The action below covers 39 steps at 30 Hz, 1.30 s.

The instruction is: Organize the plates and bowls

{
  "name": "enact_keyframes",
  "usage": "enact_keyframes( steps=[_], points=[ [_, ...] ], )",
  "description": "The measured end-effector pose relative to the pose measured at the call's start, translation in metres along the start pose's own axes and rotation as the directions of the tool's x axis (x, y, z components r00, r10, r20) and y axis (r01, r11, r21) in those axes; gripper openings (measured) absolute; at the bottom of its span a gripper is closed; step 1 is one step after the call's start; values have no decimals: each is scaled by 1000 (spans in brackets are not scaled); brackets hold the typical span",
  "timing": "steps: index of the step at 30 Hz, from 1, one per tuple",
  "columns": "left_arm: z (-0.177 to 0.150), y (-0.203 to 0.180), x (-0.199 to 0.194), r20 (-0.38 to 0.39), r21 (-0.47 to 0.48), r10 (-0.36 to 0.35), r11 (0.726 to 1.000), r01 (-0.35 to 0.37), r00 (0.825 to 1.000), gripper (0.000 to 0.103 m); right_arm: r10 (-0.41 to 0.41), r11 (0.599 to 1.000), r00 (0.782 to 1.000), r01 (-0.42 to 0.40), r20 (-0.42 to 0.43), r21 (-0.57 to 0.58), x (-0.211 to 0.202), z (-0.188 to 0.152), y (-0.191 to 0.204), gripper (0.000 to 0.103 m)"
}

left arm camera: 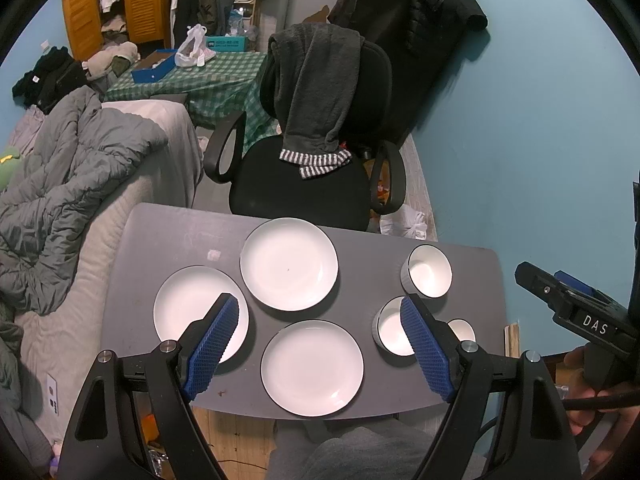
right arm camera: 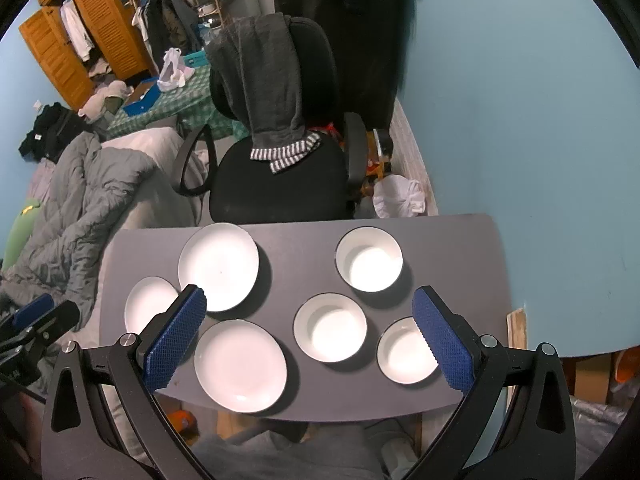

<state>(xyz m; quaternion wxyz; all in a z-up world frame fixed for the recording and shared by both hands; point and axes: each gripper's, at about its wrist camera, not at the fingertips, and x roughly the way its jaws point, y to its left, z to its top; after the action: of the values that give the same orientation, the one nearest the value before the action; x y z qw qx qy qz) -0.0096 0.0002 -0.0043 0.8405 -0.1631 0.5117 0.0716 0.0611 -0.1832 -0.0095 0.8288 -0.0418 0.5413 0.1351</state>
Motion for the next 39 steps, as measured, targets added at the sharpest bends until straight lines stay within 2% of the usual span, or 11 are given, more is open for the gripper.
enact_keyframes(
  steps=[23, 28, 39],
  points=[
    [-11, 13, 4, -26, -6, -11, 1000, 11, 1000, 84, 0, 1000, 999, -1, -50, -15, 13, -7, 0, 101],
    [-19, 25, 10, -47, -6, -6, 1000, 5, 999, 84, 4, 1000, 998, -6, -68, -30, 20, -13, 3, 101],
    [-41, 59, 35, -134, -22, -35, 999, 32, 990, 84, 63, 996, 988, -70, -139, -50, 50, -33, 10, 101]
  ],
)
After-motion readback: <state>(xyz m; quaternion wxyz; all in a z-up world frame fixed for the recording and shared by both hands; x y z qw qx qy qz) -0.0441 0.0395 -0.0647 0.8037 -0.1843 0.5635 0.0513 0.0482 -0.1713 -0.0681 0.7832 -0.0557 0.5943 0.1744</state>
